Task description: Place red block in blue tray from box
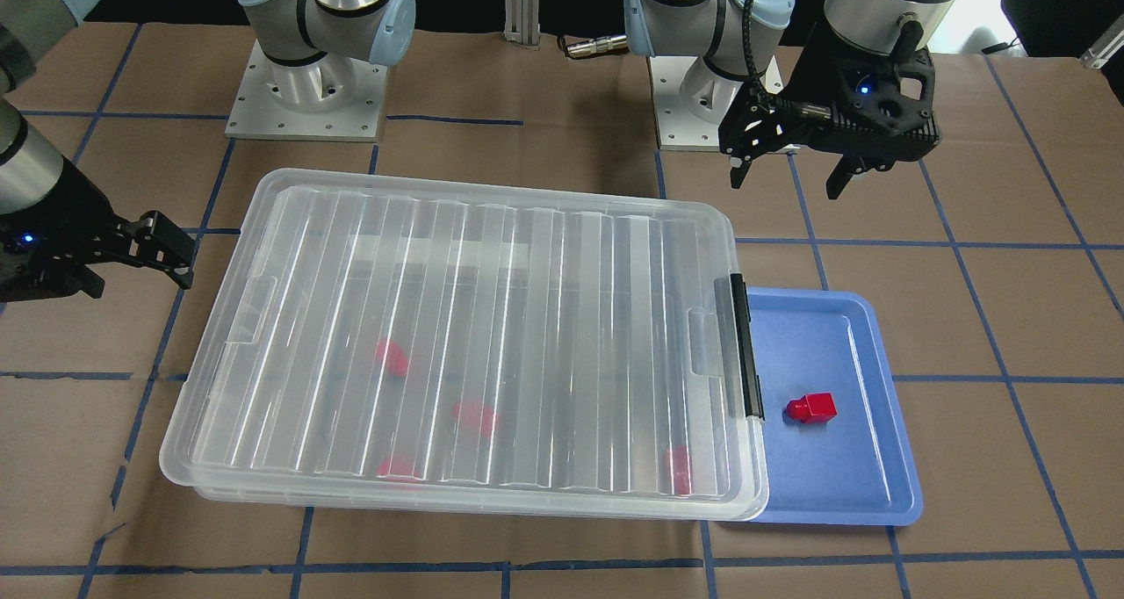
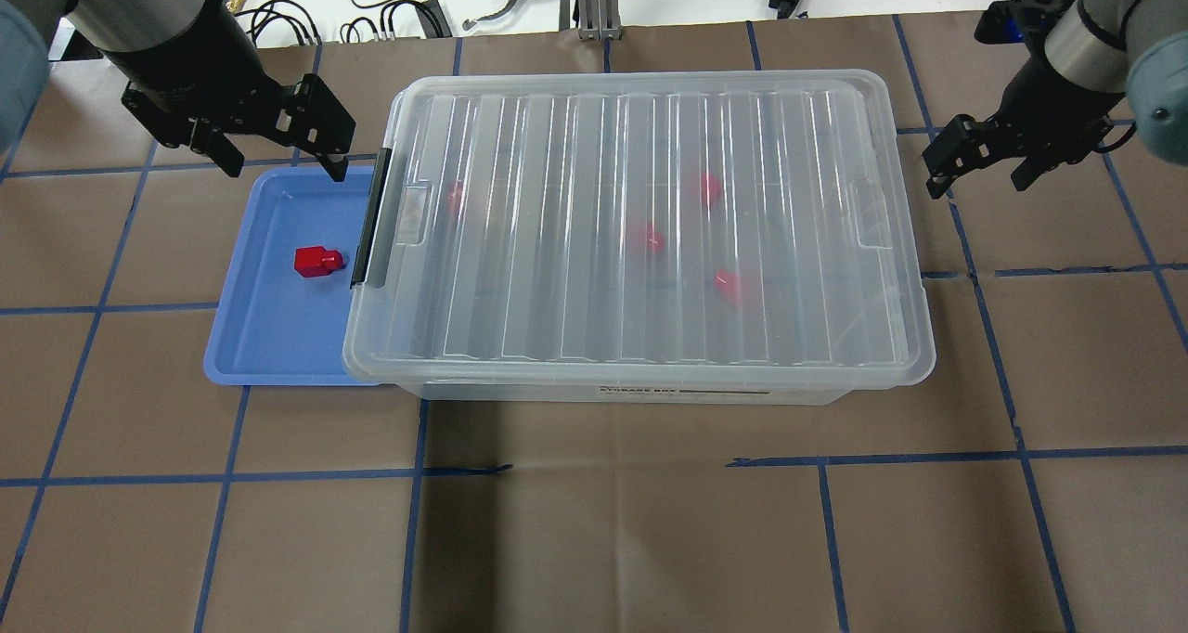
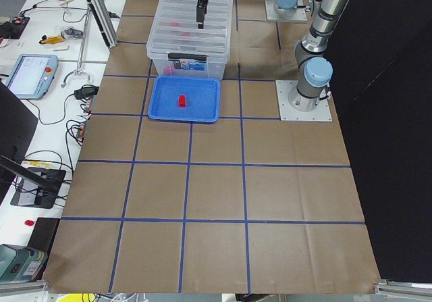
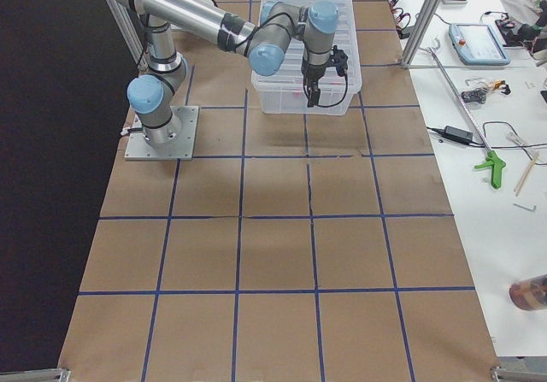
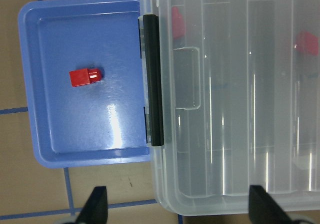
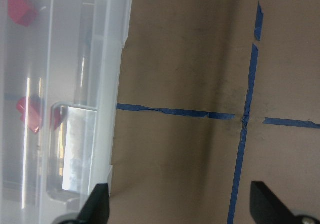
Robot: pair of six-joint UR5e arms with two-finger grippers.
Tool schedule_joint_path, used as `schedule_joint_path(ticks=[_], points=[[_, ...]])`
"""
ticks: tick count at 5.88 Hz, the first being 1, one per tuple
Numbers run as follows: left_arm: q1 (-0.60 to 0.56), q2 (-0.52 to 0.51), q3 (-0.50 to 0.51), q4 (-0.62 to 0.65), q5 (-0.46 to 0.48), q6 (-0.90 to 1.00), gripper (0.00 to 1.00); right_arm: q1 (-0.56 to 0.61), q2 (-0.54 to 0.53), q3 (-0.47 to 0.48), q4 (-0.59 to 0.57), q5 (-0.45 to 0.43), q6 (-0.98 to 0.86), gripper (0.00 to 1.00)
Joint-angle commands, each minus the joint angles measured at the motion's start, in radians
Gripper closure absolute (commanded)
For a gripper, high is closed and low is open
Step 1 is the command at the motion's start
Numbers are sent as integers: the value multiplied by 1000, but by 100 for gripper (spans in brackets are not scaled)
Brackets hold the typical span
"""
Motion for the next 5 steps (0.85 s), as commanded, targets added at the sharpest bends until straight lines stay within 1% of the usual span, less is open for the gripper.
schedule_joint_path(ticks=[1, 2, 3, 4, 5], points=[[1, -1, -11, 4, -39, 15, 2, 58, -28, -121, 145, -2, 97, 0], [0, 2, -6, -2, -36, 15, 2, 127, -28, -169, 185, -10, 179, 0], [0, 9, -6, -13, -36, 15, 2, 190, -29, -175, 187, -19, 246, 0], [-2, -12, 3, -23, -28, 12, 2, 207, -28, -174, 186, -36, 260, 0], [-2, -12, 5, -33, -28, 12, 1, 207, -28, -169, 190, -32, 260, 0]])
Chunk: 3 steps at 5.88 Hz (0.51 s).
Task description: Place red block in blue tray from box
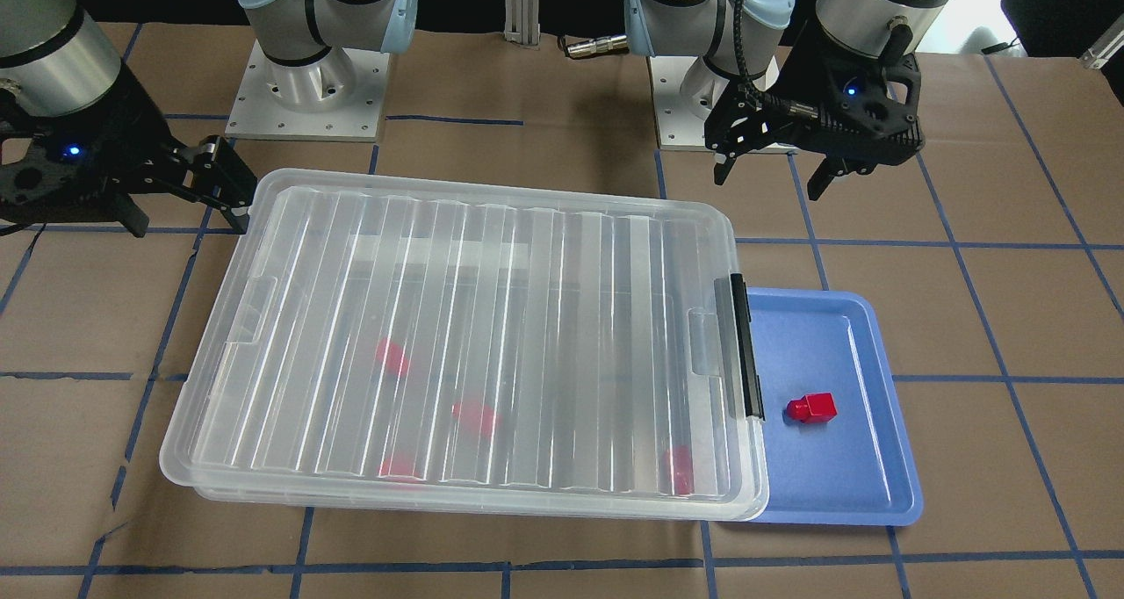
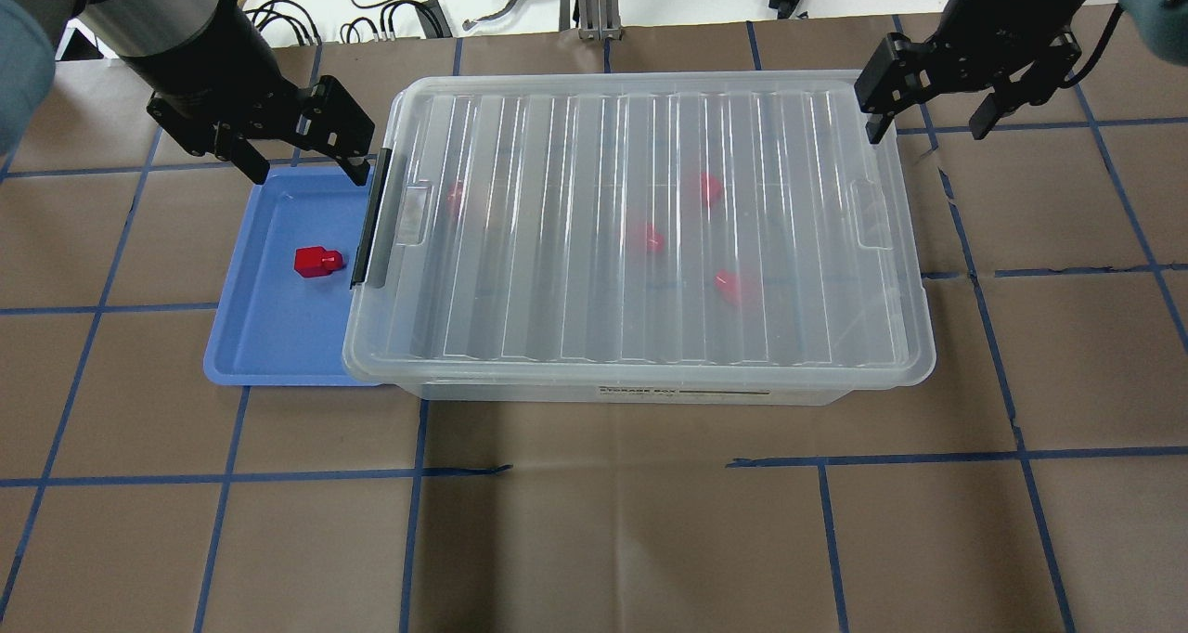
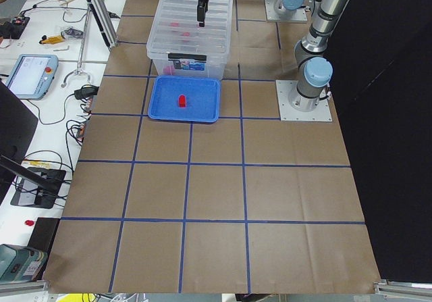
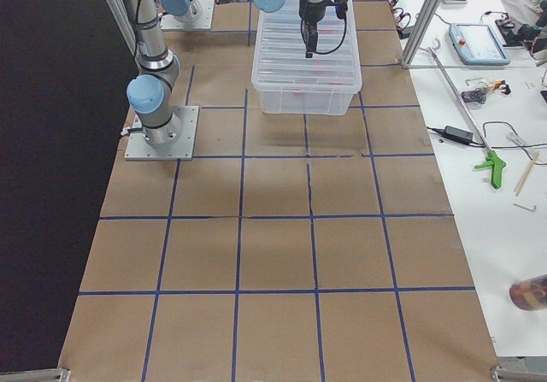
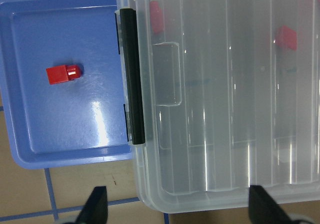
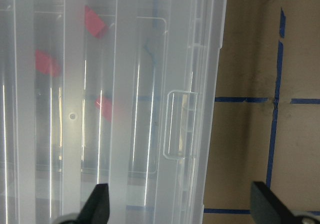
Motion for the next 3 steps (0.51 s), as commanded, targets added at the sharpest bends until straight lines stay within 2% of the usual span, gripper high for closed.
schedule_joint_path(ticks=[1, 2, 3], points=[[-5, -11, 3, -11, 6, -1, 1, 11, 0, 0, 5, 3, 9, 0], [-5, -11, 5, -11, 31, -1, 1, 11, -1, -3, 6, -6, 9, 0], [-7, -11, 3, -10, 31, -1, 1, 18, -26, -4, 37, 5, 83, 0]])
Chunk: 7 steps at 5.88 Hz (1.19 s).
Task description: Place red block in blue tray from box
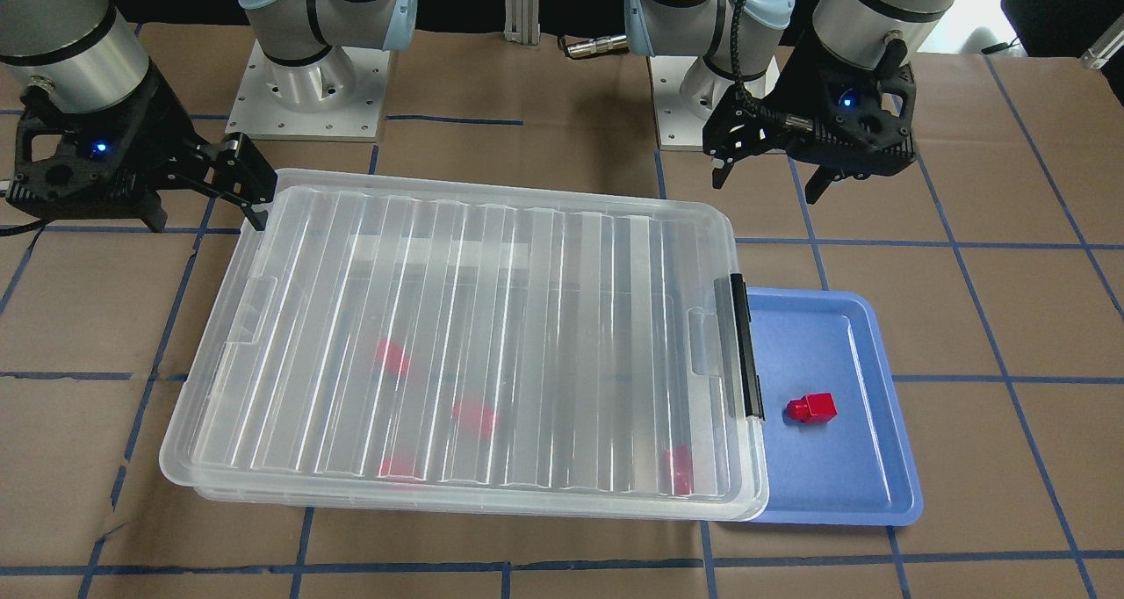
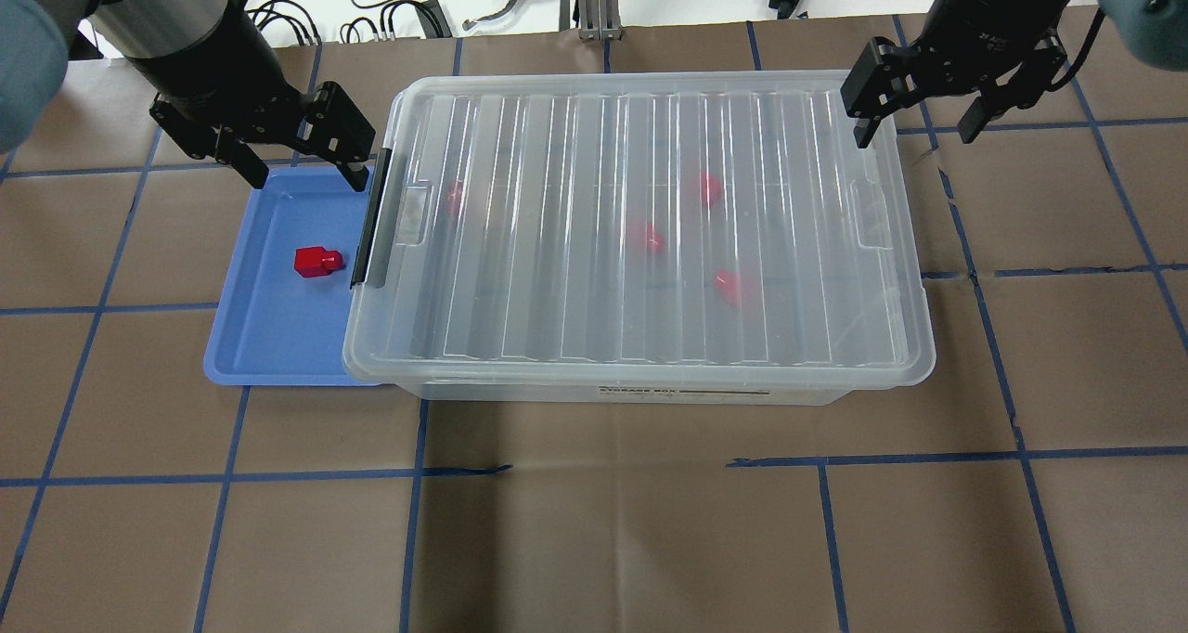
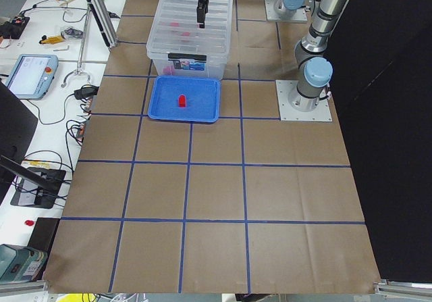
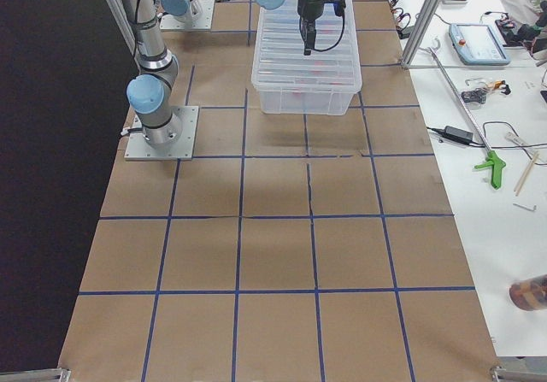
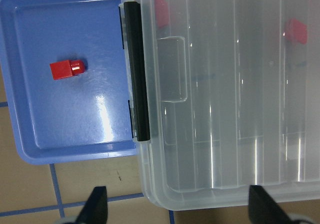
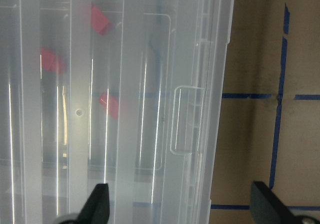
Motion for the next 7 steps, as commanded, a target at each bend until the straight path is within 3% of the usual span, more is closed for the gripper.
schedule_joint_path(ticks=[1, 7], points=[[-1, -1, -1, 1, 4, 0, 1, 60, -19, -3, 20, -4, 133, 0], [0, -2, -1, 10, 3, 0, 1, 87, -14, -2, 10, 4, 138, 0]])
